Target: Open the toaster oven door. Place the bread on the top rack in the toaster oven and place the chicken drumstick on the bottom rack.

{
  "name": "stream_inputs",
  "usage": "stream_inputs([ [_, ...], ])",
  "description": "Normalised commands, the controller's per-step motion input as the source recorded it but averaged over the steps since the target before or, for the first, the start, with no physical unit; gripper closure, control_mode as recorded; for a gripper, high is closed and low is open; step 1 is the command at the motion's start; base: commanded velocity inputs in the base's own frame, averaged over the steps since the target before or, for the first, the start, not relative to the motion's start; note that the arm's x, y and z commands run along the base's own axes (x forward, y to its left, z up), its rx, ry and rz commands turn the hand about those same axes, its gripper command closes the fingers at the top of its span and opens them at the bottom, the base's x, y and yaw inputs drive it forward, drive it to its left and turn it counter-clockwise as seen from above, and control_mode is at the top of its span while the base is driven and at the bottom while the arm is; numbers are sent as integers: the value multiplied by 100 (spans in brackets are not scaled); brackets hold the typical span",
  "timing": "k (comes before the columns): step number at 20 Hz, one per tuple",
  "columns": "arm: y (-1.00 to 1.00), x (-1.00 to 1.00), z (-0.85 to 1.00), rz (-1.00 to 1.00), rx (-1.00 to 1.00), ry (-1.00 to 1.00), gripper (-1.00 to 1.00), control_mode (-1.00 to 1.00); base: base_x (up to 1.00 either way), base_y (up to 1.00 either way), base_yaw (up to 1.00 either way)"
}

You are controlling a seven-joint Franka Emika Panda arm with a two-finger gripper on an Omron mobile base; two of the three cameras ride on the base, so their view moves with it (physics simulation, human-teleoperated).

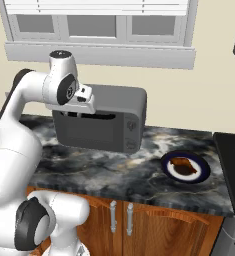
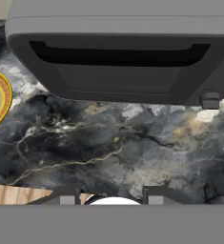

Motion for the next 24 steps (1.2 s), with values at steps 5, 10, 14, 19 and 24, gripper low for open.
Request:
stream_inputs([
  [5,0,-3,-6,3,-6,0,-100,-100,0,0,0],
  [10,16,-9,-13,7,-10,-2,-100,-100,0,0,0],
  [14,26,-1,-8,11,-20,-5,-100,-100,0,0,0],
  [19,28,-2,-10,17,-22,-16,-100,-100,0,0,0],
  [24,16,8,-7,21,-9,-7,-100,-100,0,0,0],
])
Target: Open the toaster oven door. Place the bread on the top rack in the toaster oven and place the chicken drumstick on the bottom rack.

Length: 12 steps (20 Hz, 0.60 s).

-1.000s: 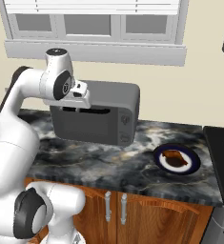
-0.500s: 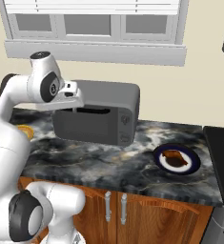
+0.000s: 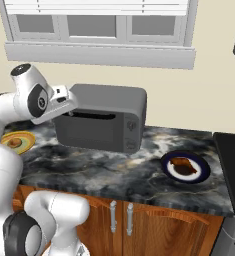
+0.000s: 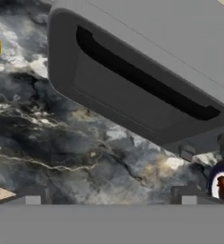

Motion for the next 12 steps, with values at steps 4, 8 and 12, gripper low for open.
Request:
stream_inputs([
  [4,13,19,-7,11,-9,0,-100,-100,0,0,0],
  [8,22,23,0,3,-16,4,-100,-100,0,0,0],
  [12,24,25,-2,4,-26,2,-100,-100,0,0,0],
])
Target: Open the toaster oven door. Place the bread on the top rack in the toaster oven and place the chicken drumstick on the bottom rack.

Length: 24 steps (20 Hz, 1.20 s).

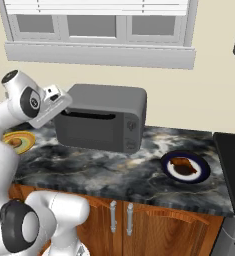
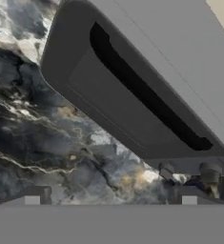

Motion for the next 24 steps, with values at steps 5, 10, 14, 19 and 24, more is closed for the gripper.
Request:
stream_inputs([
  [5,12,39,-5,1,-15,0,-100,-100,0,0,0],
  [10,2,35,-5,3,-6,2,-100,-100,0,0,0],
  [14,0,32,-12,0,-4,9,-100,-100,0,0,0],
  [19,0,16,-23,0,-3,21,-100,-100,0,0,0],
  [24,0,21,-20,0,-3,6,-100,-100,0,0,0],
])
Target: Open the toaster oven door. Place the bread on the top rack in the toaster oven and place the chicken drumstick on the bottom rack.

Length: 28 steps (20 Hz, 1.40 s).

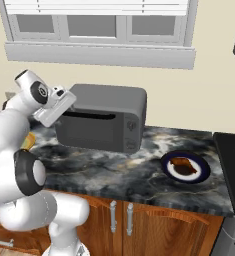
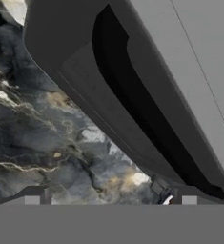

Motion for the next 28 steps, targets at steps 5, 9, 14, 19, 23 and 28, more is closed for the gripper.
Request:
stream_inputs([
  [5,0,17,-17,1,-4,0,-100,-100,0,0,0],
  [9,0,21,-18,3,-4,-1,-100,-100,0,0,0],
  [14,0,21,-8,6,0,0,-100,-100,0,0,0],
  [19,0,18,-5,8,-2,0,-100,-100,0,0,0],
  [23,0,17,-6,3,-5,0,-100,-100,0,0,0],
  [28,0,14,-13,1,-6,1,-100,-100,0,0,0],
])
